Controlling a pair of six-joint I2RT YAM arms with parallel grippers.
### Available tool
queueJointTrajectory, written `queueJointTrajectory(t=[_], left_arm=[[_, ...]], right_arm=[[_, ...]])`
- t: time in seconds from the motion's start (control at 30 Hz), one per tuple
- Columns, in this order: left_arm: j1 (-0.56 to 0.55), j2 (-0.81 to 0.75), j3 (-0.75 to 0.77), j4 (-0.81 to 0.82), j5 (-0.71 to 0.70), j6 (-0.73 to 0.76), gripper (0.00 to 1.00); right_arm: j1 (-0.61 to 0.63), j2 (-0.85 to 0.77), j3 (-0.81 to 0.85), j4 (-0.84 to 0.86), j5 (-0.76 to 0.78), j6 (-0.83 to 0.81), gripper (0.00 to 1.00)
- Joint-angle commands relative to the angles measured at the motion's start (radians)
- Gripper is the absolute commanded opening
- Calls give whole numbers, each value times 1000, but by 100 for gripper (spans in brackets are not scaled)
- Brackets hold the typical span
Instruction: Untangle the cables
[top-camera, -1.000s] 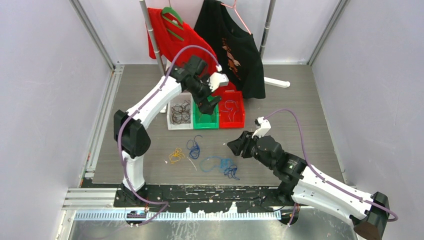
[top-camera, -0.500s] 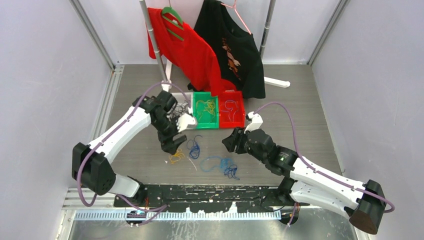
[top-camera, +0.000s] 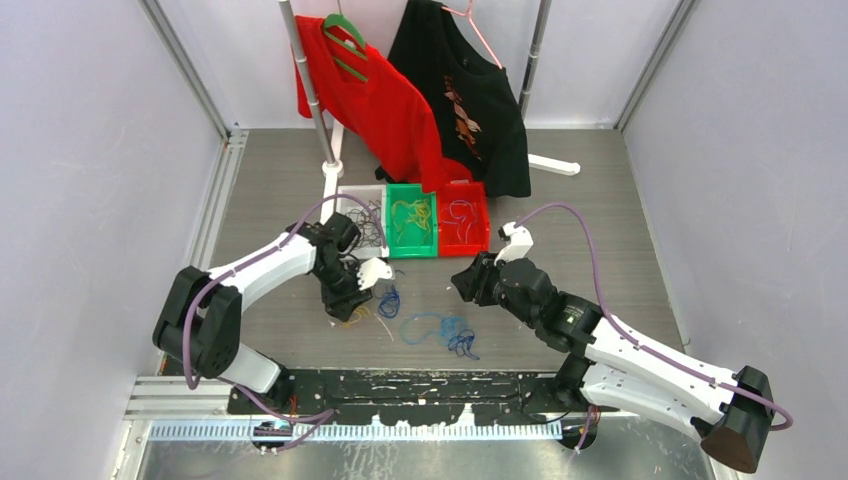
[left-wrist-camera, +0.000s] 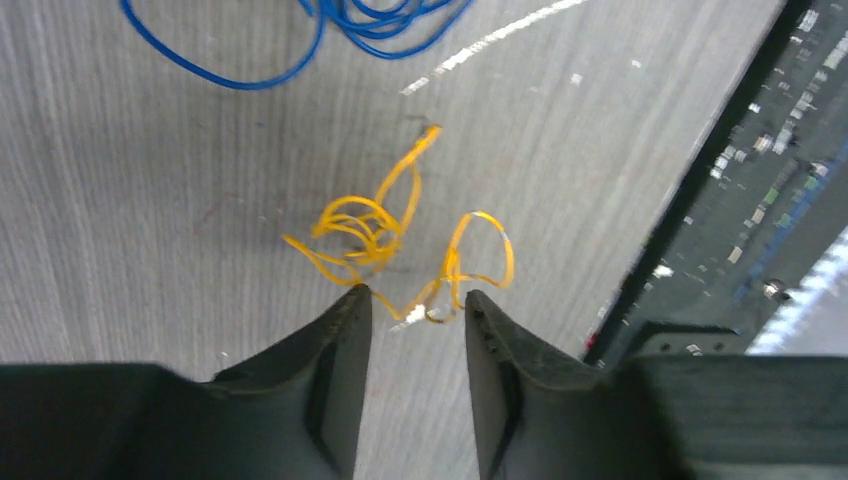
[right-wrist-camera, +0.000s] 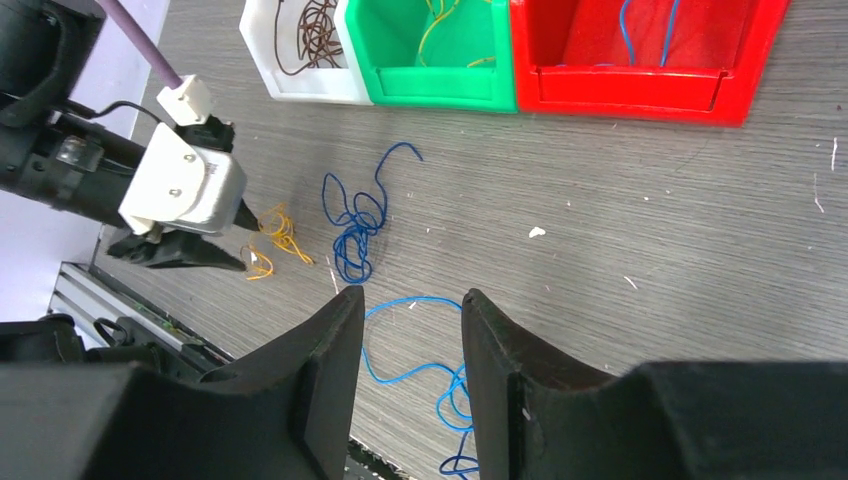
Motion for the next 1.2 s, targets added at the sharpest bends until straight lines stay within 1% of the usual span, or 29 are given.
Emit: queueJointTrajectory(t=[0.0, 0.07, 0.13, 0.2, 0.23, 0.3, 0.37, 0.43, 0.53, 0.63, 0.73, 0.83, 0.97, 1.07, 1.17], left_arm=[[0, 19, -37, 196, -38, -10, 37], [0, 19, -54, 232, -43, -6, 29], [0, 13, -62, 251, -58, -7, 17], [0, 0, -45, 224, -74, -4, 4], [0, -10, -21, 186, -78, -4, 0], [11, -40, 54, 72, -51, -9, 0], [25, -86, 143, -54, 15, -14, 0], [28, -119, 234, -158, 73, -33, 0], [28, -146, 360, -274, 161, -85, 0], [29, -161, 455, -336, 231, -149, 0], [29, -164, 522, -369, 303, -211, 0], [29, -170, 566, -377, 360, -270, 0], [28, -170, 596, -333, 415, -349, 0], [28, -159, 618, -309, 446, -400, 0], [29, -142, 653, -318, 484, -420, 0]], right_arm=[[-4, -14, 52, 26, 26, 31, 45], [-3, -14, 53, 30, 26, 40, 42], [-5, -16, 52, 31, 27, 46, 40], [-5, -15, 51, 38, 27, 45, 39], [-6, -13, 51, 45, 25, 39, 39], [-5, -5, 51, 72, 4, 14, 44], [-5, 11, 56, 97, 2, -26, 56], [-4, 36, 77, 102, 20, -51, 65], [-5, 79, 100, 177, -24, -85, 70], [-3, 133, 120, 309, -117, -83, 73], [0, 186, 145, 445, -224, -47, 78], [19, 229, 188, 527, -304, -25, 80], [66, 264, 223, 592, -365, -38, 80], [79, 295, 227, 641, -434, -21, 76], [81, 317, 250, 617, -436, -16, 71]])
